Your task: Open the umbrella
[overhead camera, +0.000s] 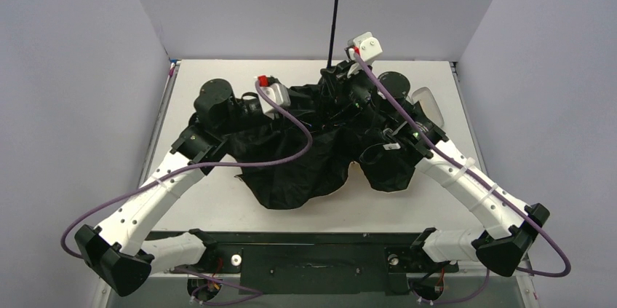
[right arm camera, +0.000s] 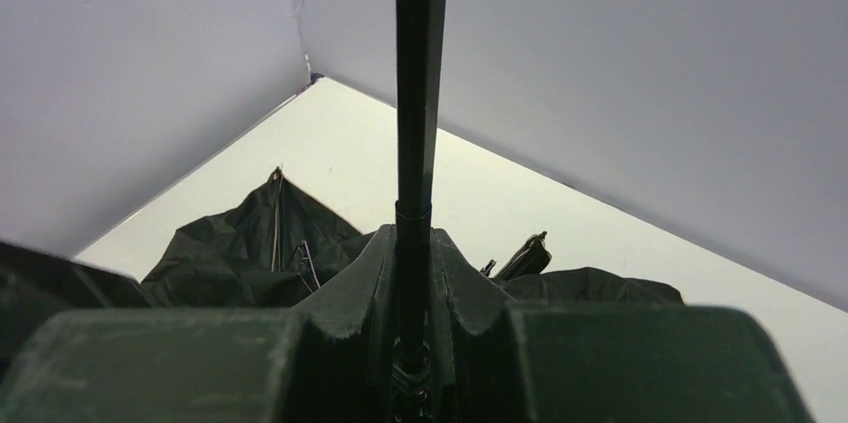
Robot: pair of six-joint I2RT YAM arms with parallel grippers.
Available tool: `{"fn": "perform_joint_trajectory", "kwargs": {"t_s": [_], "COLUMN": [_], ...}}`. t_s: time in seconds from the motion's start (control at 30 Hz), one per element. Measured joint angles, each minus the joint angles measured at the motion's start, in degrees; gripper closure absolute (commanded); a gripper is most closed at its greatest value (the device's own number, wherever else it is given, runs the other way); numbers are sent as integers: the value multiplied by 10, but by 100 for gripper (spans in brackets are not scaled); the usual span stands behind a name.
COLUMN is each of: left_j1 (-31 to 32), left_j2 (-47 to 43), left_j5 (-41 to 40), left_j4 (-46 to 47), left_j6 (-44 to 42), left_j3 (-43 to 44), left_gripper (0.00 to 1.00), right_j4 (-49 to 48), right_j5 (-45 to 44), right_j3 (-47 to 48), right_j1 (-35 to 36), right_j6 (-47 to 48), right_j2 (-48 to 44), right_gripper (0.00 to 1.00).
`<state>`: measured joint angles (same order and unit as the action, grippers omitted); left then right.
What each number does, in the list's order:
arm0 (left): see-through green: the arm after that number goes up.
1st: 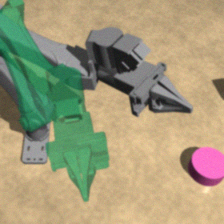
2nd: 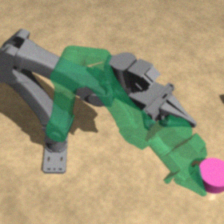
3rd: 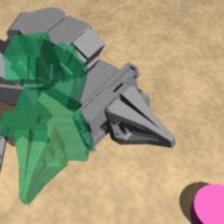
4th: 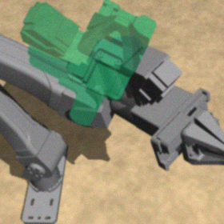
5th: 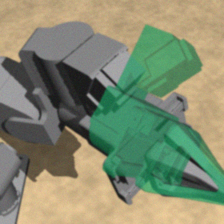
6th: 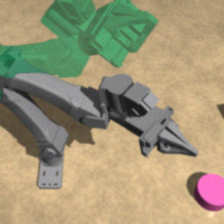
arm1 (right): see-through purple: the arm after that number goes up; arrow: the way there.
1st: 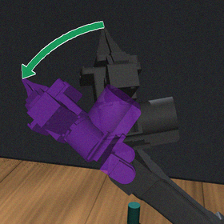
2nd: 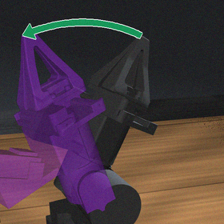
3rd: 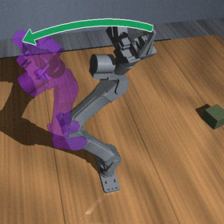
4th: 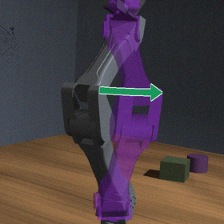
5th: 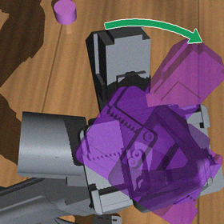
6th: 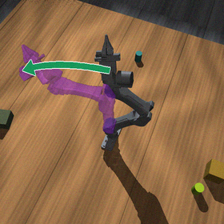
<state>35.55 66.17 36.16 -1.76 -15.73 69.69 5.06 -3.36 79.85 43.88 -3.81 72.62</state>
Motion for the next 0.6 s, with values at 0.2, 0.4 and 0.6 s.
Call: {"fn": "perform_joint_trajectory", "kwargs": {"t_s": [0.2,0.4,0.6], "left_j1": [50,79,120], "left_j2": [42,90,99], "left_j5": [-15,-41,-56], "left_j4": [-9,-8,-4], "left_j6": [-81,-125,-168], "left_j3": [-3,-23,-69], "left_gripper": [80,80,80], "right_j4": [-8,-8,-4], "right_j5": [-15,-25,-30], "right_j3": [10,15,28], "right_j1": [7,14,20], "right_j6": [-15,-25,-27], "right_j2": [27,39,40], "right_gripper": [100,100,100]}}
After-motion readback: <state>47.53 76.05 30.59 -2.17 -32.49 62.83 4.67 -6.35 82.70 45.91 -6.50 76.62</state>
